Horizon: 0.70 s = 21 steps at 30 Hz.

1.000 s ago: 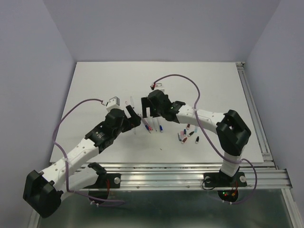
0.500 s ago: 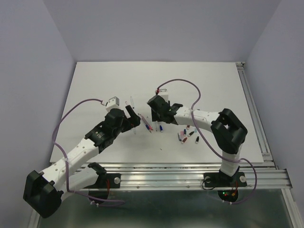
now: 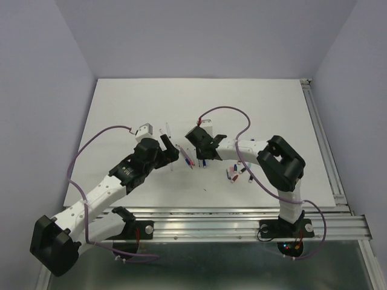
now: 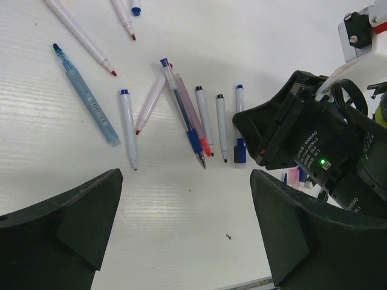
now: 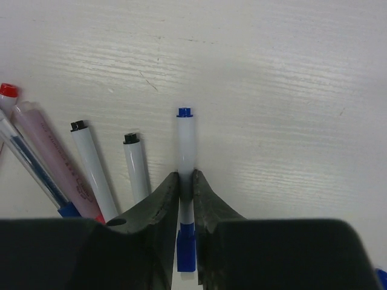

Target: Open the pen caps

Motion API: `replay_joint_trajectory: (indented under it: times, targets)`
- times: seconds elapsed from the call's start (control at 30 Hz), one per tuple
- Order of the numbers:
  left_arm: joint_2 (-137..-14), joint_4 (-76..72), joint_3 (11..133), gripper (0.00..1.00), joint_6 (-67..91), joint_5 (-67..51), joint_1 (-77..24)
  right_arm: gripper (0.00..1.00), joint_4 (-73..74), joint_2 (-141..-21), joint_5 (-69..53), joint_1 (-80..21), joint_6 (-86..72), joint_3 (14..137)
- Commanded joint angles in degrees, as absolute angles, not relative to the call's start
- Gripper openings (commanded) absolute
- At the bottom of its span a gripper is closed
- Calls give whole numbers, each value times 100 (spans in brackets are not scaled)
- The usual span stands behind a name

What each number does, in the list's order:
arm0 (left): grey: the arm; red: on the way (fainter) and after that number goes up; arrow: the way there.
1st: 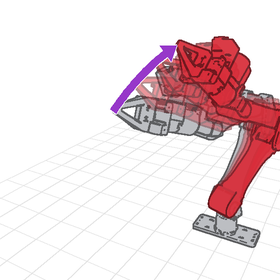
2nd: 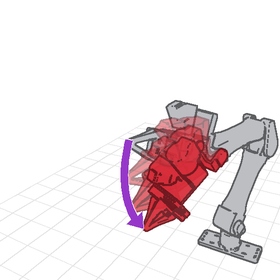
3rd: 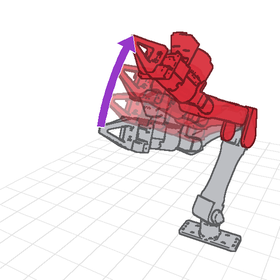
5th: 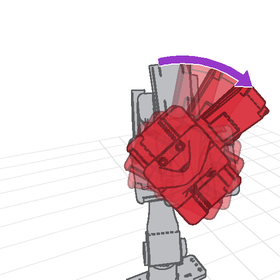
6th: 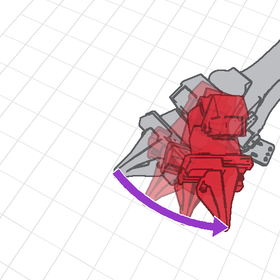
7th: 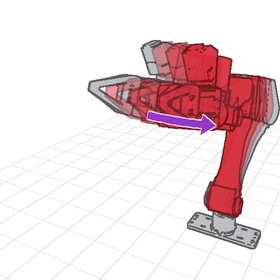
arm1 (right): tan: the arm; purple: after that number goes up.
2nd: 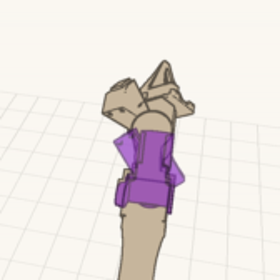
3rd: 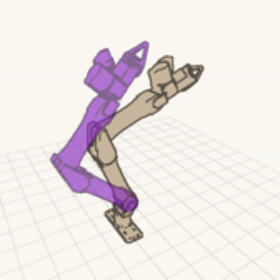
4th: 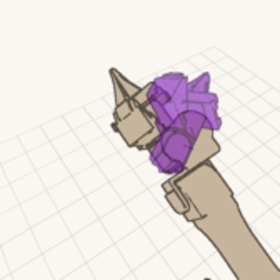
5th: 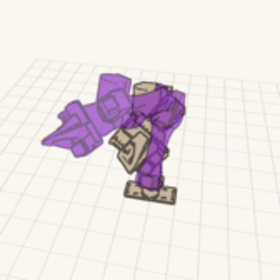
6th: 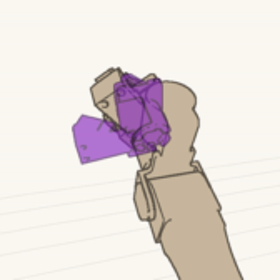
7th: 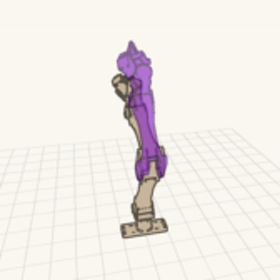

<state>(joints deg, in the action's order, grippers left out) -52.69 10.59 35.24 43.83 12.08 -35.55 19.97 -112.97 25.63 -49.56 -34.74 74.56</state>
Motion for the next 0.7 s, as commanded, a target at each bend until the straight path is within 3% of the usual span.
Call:
replay_joint_trajectory:
  times: [0.0,0.23,0.37,0.67]
  targets:
    - [-5282,993,3498,99,4254,1231,-3551,15,2039,-11382,2689,-4975,-3858,7497]
    - [-5572,265,3402,99,3815,-173,-3559,8,1855,-10329,3462,-4983,-4341,7032]
    - [-5844,-884,3174,99,3595,-1499,-3709,8,644,-9259,2911,-4975,-4403,6112]
    - [-6529,-1652,3383,99,3612,-1705,-4376,7,-641,-8130,2128,-4975,-4728,5177]
